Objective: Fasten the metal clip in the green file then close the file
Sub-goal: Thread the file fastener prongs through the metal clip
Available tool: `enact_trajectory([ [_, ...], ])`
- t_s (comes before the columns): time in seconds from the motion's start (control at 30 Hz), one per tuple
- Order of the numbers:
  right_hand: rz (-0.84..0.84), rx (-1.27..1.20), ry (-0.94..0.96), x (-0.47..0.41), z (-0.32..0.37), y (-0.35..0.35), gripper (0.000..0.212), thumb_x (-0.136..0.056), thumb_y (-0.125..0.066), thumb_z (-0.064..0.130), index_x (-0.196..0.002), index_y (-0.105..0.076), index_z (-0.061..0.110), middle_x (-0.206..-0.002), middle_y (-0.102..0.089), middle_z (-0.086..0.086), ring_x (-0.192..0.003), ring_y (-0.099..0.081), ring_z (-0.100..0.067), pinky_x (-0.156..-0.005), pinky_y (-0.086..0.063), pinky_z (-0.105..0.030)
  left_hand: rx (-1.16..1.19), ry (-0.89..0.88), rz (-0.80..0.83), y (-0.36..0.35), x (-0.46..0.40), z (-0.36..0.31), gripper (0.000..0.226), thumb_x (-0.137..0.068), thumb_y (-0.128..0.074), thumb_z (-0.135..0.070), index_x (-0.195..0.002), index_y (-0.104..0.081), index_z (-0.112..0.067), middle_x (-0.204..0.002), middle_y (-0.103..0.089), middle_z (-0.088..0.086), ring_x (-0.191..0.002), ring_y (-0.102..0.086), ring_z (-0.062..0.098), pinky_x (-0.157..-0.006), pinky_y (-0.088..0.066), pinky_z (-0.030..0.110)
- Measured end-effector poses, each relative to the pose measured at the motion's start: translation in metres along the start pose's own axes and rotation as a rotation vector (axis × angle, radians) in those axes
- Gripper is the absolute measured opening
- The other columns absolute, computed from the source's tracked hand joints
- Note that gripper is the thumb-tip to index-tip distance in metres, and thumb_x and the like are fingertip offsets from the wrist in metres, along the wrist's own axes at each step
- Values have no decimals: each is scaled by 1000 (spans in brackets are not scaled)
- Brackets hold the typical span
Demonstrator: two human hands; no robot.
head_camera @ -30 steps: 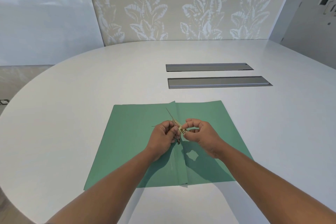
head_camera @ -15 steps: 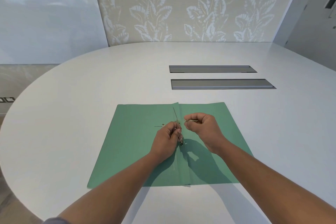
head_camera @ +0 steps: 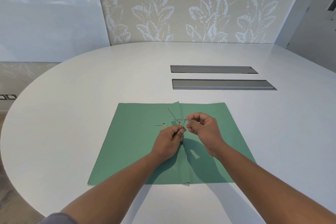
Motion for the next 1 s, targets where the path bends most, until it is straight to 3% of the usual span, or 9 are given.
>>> enact_trajectory([
  [0.23, 13, 31, 2, 1, 0, 1, 10, -90, -72, 7, -92, -77, 15, -77, -70, -5, -72, -61, -21, -82, -60, -40, -22, -4, 5, 0, 0, -4, 33, -97, -46, -48, -98, -70, -25, -78, -69, -5, -74, -63, 16, -72, -53, 39],
  [0.47, 26, 65, -28, 1, -3, 1, 12, -89, -72, 5, -95, -77, 14, -81, -74, -1, -75, -70, -18, -89, -60, -46, -34, -24, 6, 1, 1, -7, 36, -98, -45, -49, -92, -68, -22, -75, -65, 0, -73, -59, 22, -70, -52, 44],
  [0.6, 39, 185, -1, 3, -7, 0, 16, -85, -76, 7, -95, -78, 20, -94, -78, -2, -79, -70, -15, -86, -61, -43, -28, 0, 6, 2, 2, -7, 31, -100, -48, -40, -90, -68, -18, -74, -65, 1, -71, -59, 21, -69, -51, 44],
  [0.77, 114, 298, 60, 9, -11, -3, 13, -84, -77, 13, -92, -77, 24, -64, -74, 3, -54, -57, -7, -59, -49, -27, 15, 84, -38, 5, 2, -6, 3, -98, -60, -21, -96, -62, -20, -76, -69, 1, -65, -61, 19, -66, -53, 43],
  [0.83, 123, 366, 122, 11, -12, -5, 15, -85, -73, 11, -89, -78, 25, -64, -75, 5, -50, -58, -3, -53, -48, -21, 62, 106, -46, 8, 3, -8, 7, -98, -58, -14, -97, -53, -19, -76, -68, 6, -65, -63, 26, -66, -53, 46],
  [0.9, 121, 440, 202, 13, -14, -6, 17, -83, -71, 7, -85, -78, 22, -74, -77, 3, -60, -67, -8, -59, -55, -23, 137, 126, -55, 10, 4, -10, 13, -97, -53, -5, -100, -48, -17, -77, -66, 8, -64, -62, 30, -65, -53, 46],
  [1.0, 137, 544, 317, 17, -20, -6, 16, -80, -68, 0, -85, -76, 14, -86, -76, -1, -74, -70, -16, -69, -60, -33, 221, 175, -69, 12, 4, -11, 25, -94, -44, 3, -102, -55, -18, -73, -63, 2, -61, -57, 18, -60, -50, 35],
])
Point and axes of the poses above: each hand's wrist, its own x-axis away from the middle knuckle, its own y-axis out of the back of the hand, z = x × y, the point moved 2 cm from there along -x, towards the middle knuckle
